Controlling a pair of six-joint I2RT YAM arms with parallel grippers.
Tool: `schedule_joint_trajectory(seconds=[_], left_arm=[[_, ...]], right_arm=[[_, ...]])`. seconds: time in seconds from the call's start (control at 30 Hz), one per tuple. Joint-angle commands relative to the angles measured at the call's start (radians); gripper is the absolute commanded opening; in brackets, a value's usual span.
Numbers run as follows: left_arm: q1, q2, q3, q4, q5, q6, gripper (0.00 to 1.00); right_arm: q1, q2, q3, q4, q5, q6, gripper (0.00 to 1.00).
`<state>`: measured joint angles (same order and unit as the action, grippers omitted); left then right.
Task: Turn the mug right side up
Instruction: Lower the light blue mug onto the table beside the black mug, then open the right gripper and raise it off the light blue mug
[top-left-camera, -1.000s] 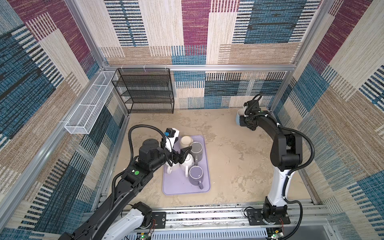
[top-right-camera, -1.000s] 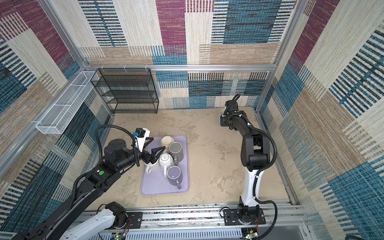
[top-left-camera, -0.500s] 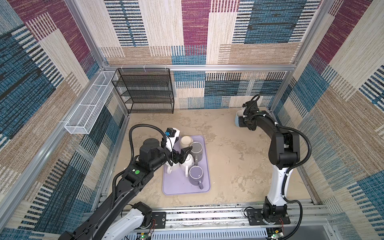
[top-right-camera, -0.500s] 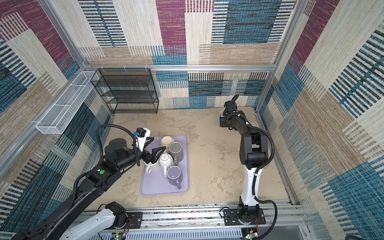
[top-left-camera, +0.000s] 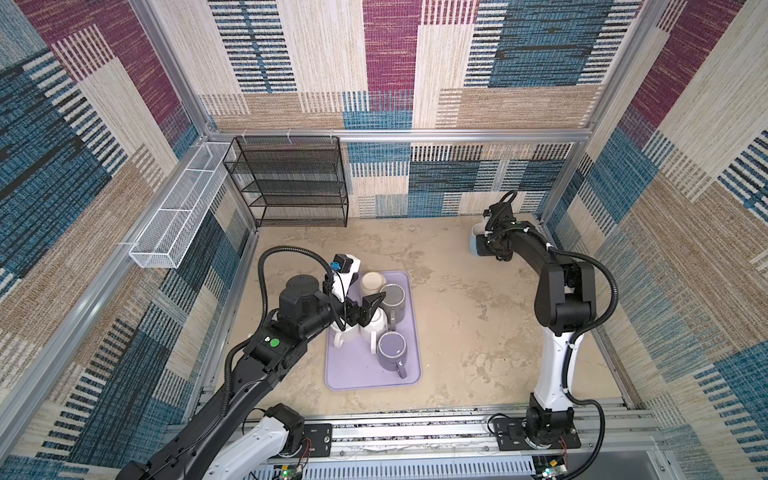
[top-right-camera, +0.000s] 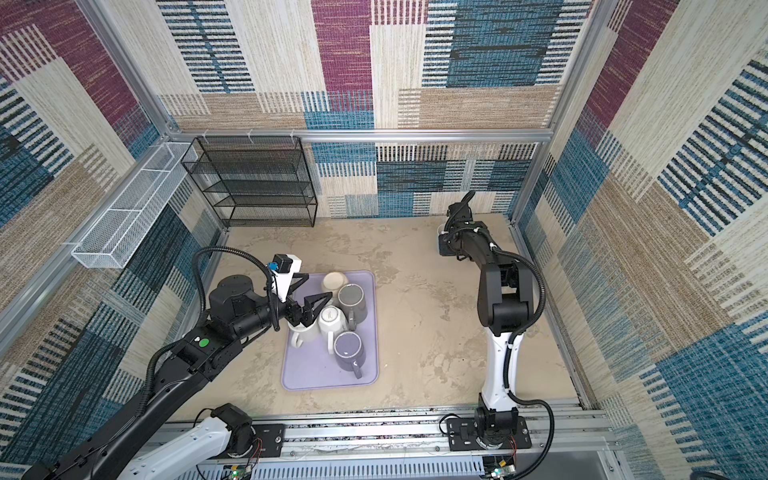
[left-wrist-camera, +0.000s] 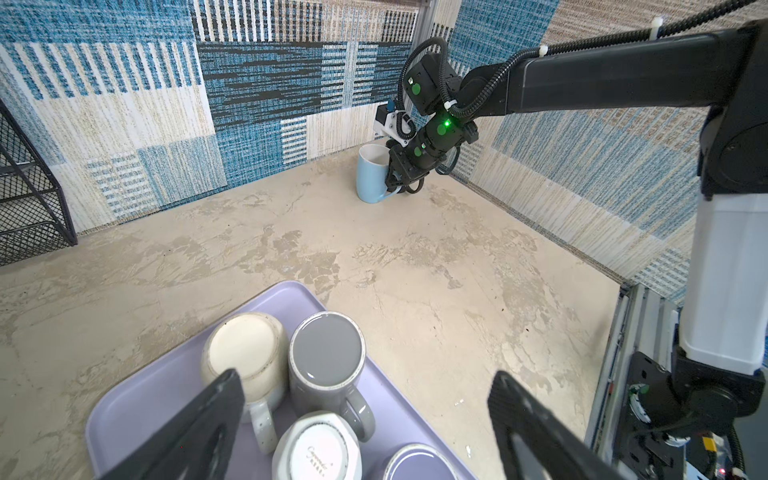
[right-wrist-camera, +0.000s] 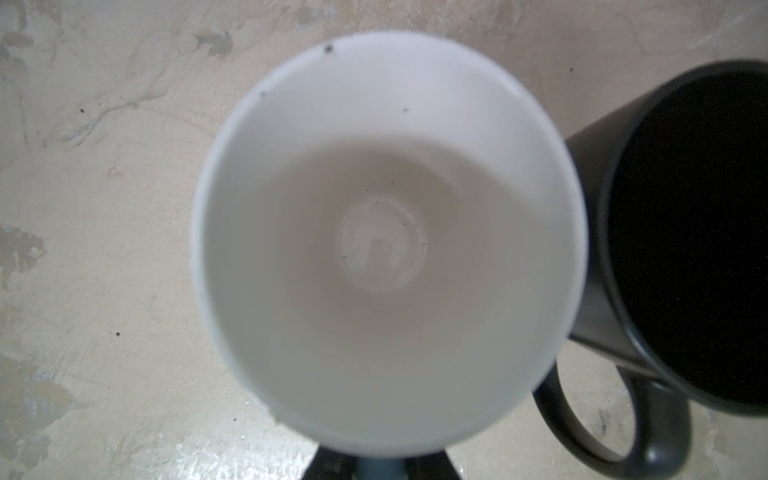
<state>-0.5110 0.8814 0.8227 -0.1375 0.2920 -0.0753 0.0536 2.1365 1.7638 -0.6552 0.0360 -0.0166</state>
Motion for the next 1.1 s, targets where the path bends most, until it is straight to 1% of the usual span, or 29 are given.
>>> schedule_joint_trajectory(seconds=[0.0, 0.43, 0.57, 0.83, 0.9, 1.07], left_arm=[[0.001, 0.004, 0.009, 0.012, 0.006, 0.035, 0.93], [0.001, 0.008, 0.013, 0.004, 0.011, 0.029, 0.96], [0.002, 0.005, 0.013, 0.003, 0.004, 0.027, 0.96], [0.002, 0.004, 0.009, -0.002, -0.005, 0.025, 0.96], [0.002, 0.002, 0.004, -0.002, -0.012, 0.023, 0.95], [0.002, 0.001, 0.006, -0.010, -0.025, 0.022, 0.95]], right_arm=[[0.000, 0.008, 0.019, -0.013, 0.003, -0.009, 0.00], [0.000, 0.002, 0.027, -0.041, 0.017, -0.008, 0.35], [0.000, -0.004, 0.025, -0.043, 0.021, -0.009, 0.40], [0.001, -0.050, 0.008, -0.031, 0.012, -0.009, 0.55], [0.001, -0.070, -0.006, -0.023, 0.015, -0.009, 0.57], [0.003, -0.144, -0.056, 0.007, -0.009, 0.000, 0.58]])
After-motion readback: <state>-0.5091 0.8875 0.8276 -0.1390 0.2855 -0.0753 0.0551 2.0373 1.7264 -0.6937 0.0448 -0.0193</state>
